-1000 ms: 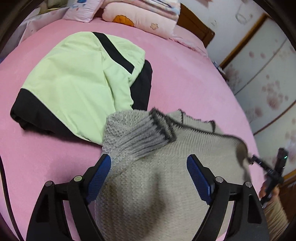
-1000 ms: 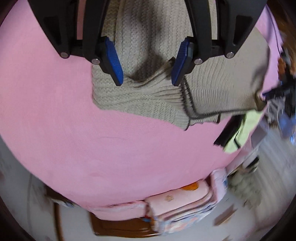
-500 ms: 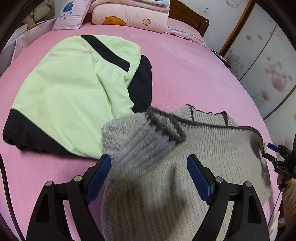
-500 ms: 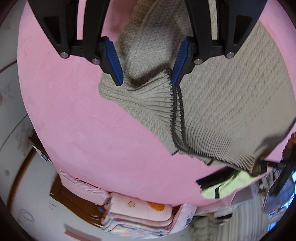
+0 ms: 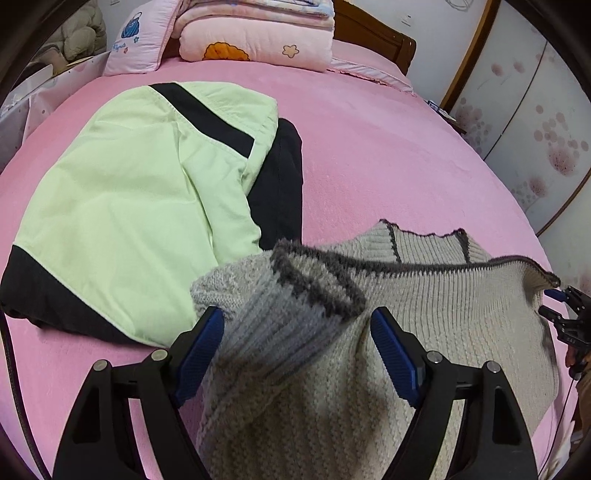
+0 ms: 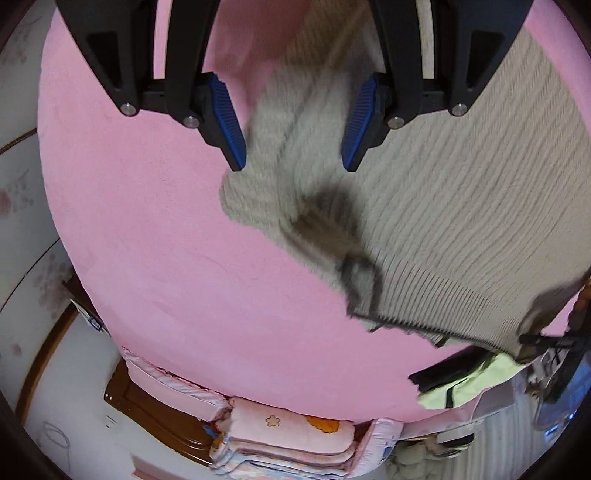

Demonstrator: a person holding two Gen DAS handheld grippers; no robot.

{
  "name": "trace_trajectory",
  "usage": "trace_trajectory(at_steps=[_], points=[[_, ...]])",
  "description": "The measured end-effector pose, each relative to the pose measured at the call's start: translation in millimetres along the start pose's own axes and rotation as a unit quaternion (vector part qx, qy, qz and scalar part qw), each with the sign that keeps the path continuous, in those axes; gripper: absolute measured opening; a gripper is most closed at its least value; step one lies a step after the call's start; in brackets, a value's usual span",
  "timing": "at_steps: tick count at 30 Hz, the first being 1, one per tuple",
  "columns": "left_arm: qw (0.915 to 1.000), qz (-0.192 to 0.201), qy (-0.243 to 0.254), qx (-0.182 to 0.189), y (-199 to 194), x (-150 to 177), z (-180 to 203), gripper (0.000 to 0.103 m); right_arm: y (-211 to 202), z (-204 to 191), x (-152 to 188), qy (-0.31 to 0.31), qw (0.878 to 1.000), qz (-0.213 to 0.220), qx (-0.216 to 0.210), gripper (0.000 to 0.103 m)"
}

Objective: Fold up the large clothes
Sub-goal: 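Carry the hem over the cardigan toward the collar with both tools, then lay the hem down at the collar and open both tools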

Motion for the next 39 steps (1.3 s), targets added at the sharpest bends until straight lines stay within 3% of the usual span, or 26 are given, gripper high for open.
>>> trace_trajectory(at_steps=[5, 7, 8, 9, 12, 13, 17, 23, 27, 30, 34, 36, 38, 39], points=[[0.9999, 0.008, 0.007, -0.005, -3, -6, 2, 0.069, 32, -3, -32, 0.055, 0.998, -0.012, -0.017, 0.054], [0.9997, 0.020, 0.017, -0.003, -8, -9, 4, 0.058, 40, -6, -38, 0.073, 0.997, -0.020, -0.030, 0.042], [0.9995, 0.025, 0.022, -0.001, -10, -10, 6, 0.054, 43, -8, -39, 0.078, 0.996, -0.023, -0.034, 0.022], [0.9994, 0.024, 0.025, 0.001, -10, -12, 7, 0.045, 46, -11, -39, 0.080, 0.996, -0.028, -0.031, 0.011], [0.9988, 0.004, 0.043, -0.021, -1, -13, 14, 0.009, 40, -20, -35, 0.070, 0.997, -0.012, -0.005, 0.009], [0.9977, 0.001, 0.057, -0.038, 2, -12, 18, 0.008, 37, -21, -34, 0.069, 0.998, -0.005, 0.000, 0.009], [0.9890, 0.012, 0.094, -0.114, 3, -12, 34, 0.006, 15, -9, -33, 0.100, 0.994, 0.028, 0.021, 0.007], [0.9841, 0.045, 0.088, -0.148, -8, -35, 33, 0.005, 0, 13, -44, 0.138, 0.987, 0.061, 0.060, 0.007], [0.9807, 0.042, 0.093, -0.167, 13, -47, 30, 0.006, 31, 16, -50, 0.160, 0.983, 0.029, 0.080, 0.007], [0.9740, 0.023, 0.108, -0.198, 41, -44, 25, 0.006, 71, 8, -46, 0.158, 0.982, -0.025, 0.097, 0.007], [0.9650, 0.025, 0.124, -0.230, 57, -40, 24, 0.014, 86, -4, -49, 0.148, 0.979, -0.056, 0.125, 0.009], [0.9638, 0.028, 0.126, -0.233, 52, -40, 25, 0.019, 80, -2, -54, 0.150, 0.979, -0.061, 0.126, 0.017], [0.9647, 0.036, 0.123, -0.230, 40, -44, 25, 0.033, 65, 6, -56, 0.162, 0.977, -0.053, 0.131, 0.024], [0.9642, 0.046, 0.120, -0.232, 29, -46, 23, 0.047, 56, 11, -55, 0.169, 0.975, -0.048, 0.134, 0.027]])
Point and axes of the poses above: each gripper's, at about its wrist camera, not at the fingertips, and y roughly the way its jaws point, z to its right, x to its underside, the point moved 2 cm from there along y, roughly the way its jaws point, and after that the axes turned 5 degrees about x, right-handed, at the moved point
